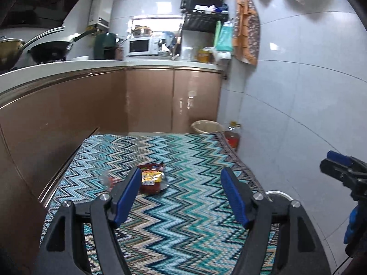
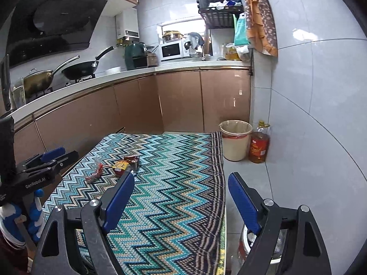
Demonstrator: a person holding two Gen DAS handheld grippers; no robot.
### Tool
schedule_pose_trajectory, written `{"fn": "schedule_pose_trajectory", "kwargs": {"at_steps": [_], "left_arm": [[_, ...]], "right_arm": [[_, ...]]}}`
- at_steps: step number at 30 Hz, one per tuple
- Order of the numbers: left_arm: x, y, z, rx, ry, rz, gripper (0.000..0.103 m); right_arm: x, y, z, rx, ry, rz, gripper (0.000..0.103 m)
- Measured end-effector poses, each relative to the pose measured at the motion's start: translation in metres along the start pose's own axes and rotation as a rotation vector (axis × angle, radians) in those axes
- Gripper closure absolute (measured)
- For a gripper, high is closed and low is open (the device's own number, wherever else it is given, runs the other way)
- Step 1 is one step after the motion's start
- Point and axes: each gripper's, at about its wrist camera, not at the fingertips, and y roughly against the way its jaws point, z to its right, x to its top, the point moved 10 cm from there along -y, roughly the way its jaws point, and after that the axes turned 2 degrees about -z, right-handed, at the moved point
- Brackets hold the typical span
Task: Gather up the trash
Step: 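Move both tools back over the snack bag on the table, then grasp the clear wrapper with the left tool while the right tool grasps the red snack bag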
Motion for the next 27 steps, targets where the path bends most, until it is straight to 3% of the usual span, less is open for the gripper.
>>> {"fn": "schedule_pose_trajectory", "kwargs": {"at_steps": [27], "left_arm": [[-0.038,-0.051,-0.085,0.105,0.098,-0.094,0.033]], "right_arm": [[-0.008,-0.087,-0.059,0.064,0.052,-0.151,0.02]]}}
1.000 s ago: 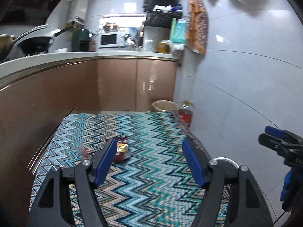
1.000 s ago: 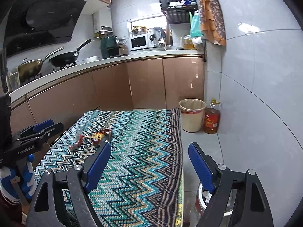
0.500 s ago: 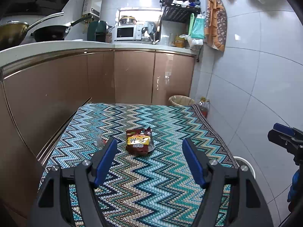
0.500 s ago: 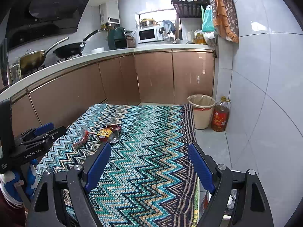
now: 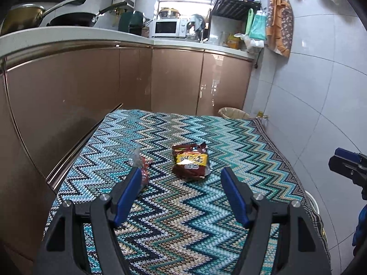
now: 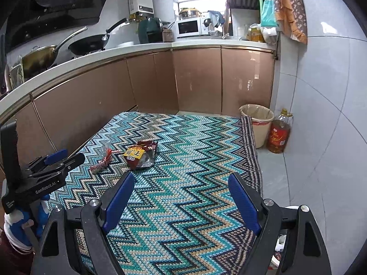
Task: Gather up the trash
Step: 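Grasp the clear wrapper with the left tool while the right tool grasps the red snack bag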
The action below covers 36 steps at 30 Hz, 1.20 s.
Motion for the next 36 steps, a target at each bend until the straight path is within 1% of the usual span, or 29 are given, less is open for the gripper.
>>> {"fn": "schedule_pose_trajectory", "kwargs": {"at_steps": [5,10,15,18,21,25,30,32,34,36], "left_arm": [[-0.004,-0.016,-0.016,0.02,0.012,-0.024,0.033],[-0.01,-0.034,-0.039,0.053,0.029,-0.051,0.033],[-0.015,-0.052,-0.07,0.035,0.085,-0.064,0.033],[-0.017,-0.063,-0.085,0.019,0.11,-0.078,0.033],[-0.016,-0.067,-0.093,-0.003,0.099,-0.072,0.033],[-0.019,-0.079,-0.093,-0.045,0.08,-0.105,0.033],[-0.022,-0.099,-0.086,-0.066,0.052,-0.152,0.034],[-0.023,-0.106,-0.083,-0.073,0.044,-0.162,0.037],[-0.025,-0.114,-0.08,-0.08,0.036,-0.179,0.047],[-0.028,-0.121,-0.078,-0.086,0.032,-0.196,0.053]], "right_arm": [[0.002,-0.021,-0.007,0.017,0.006,-0.031,0.02],[0.002,-0.047,-0.015,0.043,0.014,-0.074,0.02],[0.005,-0.075,-0.024,0.078,0.027,-0.101,0.02],[0.008,-0.094,-0.03,0.125,0.023,-0.115,0.02],[0.007,-0.115,-0.037,0.163,0.029,-0.137,0.02],[0.002,-0.143,-0.048,0.237,0.023,-0.172,0.02],[-0.002,-0.177,-0.059,0.342,-0.029,-0.216,0.021],[-0.001,-0.187,-0.063,0.385,-0.049,-0.229,0.026],[-0.001,-0.197,-0.067,0.418,-0.058,-0.243,0.03],[0.0,-0.206,-0.07,0.438,-0.06,-0.256,0.034]]}}
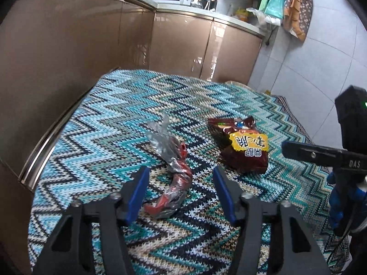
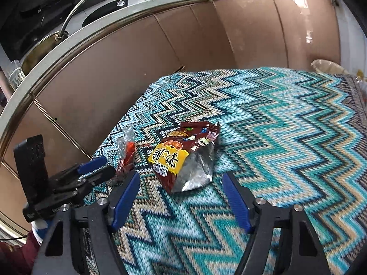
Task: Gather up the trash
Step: 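Grasp the clear wrapper with the left tool while the right tool grasps the red snack bag, then lift the clear wrapper with the left tool while the right tool lifts the snack bag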
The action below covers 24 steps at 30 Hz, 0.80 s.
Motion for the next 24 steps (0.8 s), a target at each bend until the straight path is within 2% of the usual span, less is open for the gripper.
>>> {"fn": "schedule_pose_trajectory", "kwargs": {"at_steps": [7,9,12,14,18,20,24], "left_arm": [[-0.01,-0.025,-0.003,-0.011,0.004,-0.069,0.07],[-0.012,-0.027,-0.004,-0.019,0.012,-0.077,0.072],[-0.014,-0.029,-0.004,-0.025,0.022,-0.08,0.073],[-0.015,-0.029,-0.004,-0.032,0.025,-0.081,0.073],[-0.015,-0.032,-0.005,-0.041,0.037,-0.086,0.076],[-0.014,-0.032,-0.006,-0.042,0.041,-0.087,0.077],[-0.014,-0.032,-0.008,-0.036,0.05,-0.086,0.083]], "right_arm": [[0.008,-0.026,0.0,0.072,-0.025,-0.032,0.05],[0.009,-0.03,-0.001,0.09,-0.027,-0.036,0.051],[0.009,-0.033,-0.006,0.123,-0.02,-0.044,0.06],[0.009,-0.036,-0.01,0.143,-0.013,-0.047,0.069],[0.006,-0.04,-0.014,0.158,-0.005,-0.052,0.08],[0.005,-0.041,-0.016,0.161,0.002,-0.054,0.09],[0.006,-0.037,-0.021,0.152,0.028,-0.039,0.096]]}}
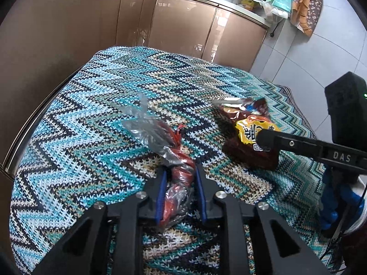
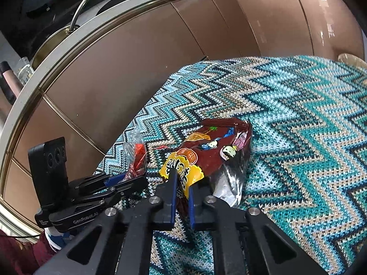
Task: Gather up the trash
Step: 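Lift the clear wrapper with the left tool while the right tool lifts the snack bag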
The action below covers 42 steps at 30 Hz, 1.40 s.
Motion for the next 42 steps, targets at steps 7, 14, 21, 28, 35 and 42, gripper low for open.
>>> {"fn": "schedule_pose_trajectory", "kwargs": {"at_steps": [7,14,21,28,35,42], "left_arm": [[0.0,0.008,-0.004,0.022,0.013,0.03,0.086],[0.002,0.04,0.009,0.021,0.003,0.092,0.086],[0.006,0.088,0.035,0.01,-0.029,0.16,0.086],[-0.003,0.112,0.046,0.006,-0.032,0.171,0.086],[-0.002,0.101,0.041,-0.002,-0.015,0.159,0.086],[-0.011,0.081,0.035,-0.022,0.001,0.125,0.086]], "right_arm": [[-0.004,0.015,-0.015,-0.019,0.029,0.014,0.098],[-0.01,0.051,-0.03,-0.062,0.052,0.059,0.099],[-0.025,0.099,-0.048,-0.084,0.051,0.12,0.1],[-0.046,0.113,-0.038,-0.119,-0.01,0.123,0.097],[-0.054,0.099,-0.014,-0.22,-0.002,0.066,0.043],[-0.053,0.064,0.003,-0.317,-0.03,0.0,0.009]]}}
